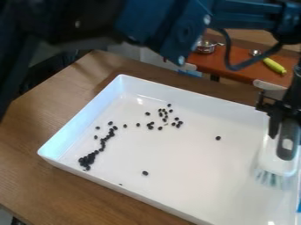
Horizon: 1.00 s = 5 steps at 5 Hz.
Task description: Sweep into pile
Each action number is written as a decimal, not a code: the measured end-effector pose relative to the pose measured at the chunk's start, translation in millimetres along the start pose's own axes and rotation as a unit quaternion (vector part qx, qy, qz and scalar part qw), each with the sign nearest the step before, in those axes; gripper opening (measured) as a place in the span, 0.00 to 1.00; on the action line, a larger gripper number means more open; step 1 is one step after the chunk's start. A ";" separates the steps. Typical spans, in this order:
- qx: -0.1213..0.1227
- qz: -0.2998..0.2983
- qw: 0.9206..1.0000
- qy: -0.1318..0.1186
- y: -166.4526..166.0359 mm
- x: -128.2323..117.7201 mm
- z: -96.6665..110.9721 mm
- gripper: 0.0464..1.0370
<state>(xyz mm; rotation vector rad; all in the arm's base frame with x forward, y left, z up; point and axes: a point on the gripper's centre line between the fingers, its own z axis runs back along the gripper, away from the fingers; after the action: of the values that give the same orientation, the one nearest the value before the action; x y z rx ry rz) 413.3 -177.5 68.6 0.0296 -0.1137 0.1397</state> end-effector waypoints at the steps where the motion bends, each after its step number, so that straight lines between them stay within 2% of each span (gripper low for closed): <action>1: 0.005 0.011 1.000 0.007 23.7 2.0 -0.4 0.45; 3: 0.006 0.049 0.999 0.018 77.4 9.3 -2.5 0.45; 5: 0.010 0.083 0.996 0.018 109.2 11.3 -5.3 0.45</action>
<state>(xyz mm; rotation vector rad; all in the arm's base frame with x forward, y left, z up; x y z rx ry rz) 409.7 -67.7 67.0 0.0372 -0.0793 0.3072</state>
